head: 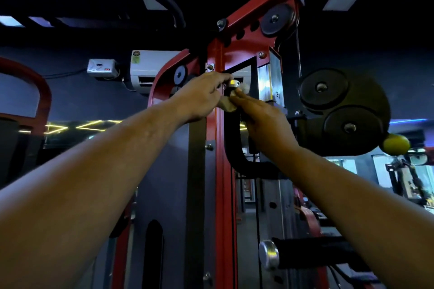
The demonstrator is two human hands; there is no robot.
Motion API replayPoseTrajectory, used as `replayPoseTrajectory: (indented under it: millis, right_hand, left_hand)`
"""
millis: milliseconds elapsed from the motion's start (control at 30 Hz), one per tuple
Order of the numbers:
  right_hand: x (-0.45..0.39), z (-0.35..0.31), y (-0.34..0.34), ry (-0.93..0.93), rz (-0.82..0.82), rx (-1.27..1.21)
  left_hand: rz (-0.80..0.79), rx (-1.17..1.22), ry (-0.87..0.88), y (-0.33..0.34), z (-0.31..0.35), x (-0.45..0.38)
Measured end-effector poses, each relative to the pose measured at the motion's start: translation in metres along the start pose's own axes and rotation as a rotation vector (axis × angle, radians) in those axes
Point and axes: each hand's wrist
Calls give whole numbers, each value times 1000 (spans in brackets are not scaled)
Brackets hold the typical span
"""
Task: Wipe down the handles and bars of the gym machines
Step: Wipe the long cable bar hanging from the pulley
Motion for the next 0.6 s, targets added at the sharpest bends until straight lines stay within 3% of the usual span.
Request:
replayPoseTrajectory:
  millis: [200,300,433,500,600]
  right_hand:
    - [78,-25,-17,-89,-188,-50]
    - [91,-27,-31,-58,-203,-136]
    - [45,-32,-31,251,57,-223]
    - [32,-42,-18,413,48,-379]
    - [55,-48,-4,483,34,-385]
  left_hand:
    - [67,-8,38,5,6,2]
    - [11,-72,69,8,13,-1]
    - [-37,-100,105,14,8,-5]
    - [1,-107,115,18,5,-2]
    - [26,-155,87,29,6,5]
Point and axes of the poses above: each hand's wrist, its own x-axis away from the middle knuckle, its own y-axis out of the palm, z = x × y, and after that the axes turned 2 degrees about -y, right-handed
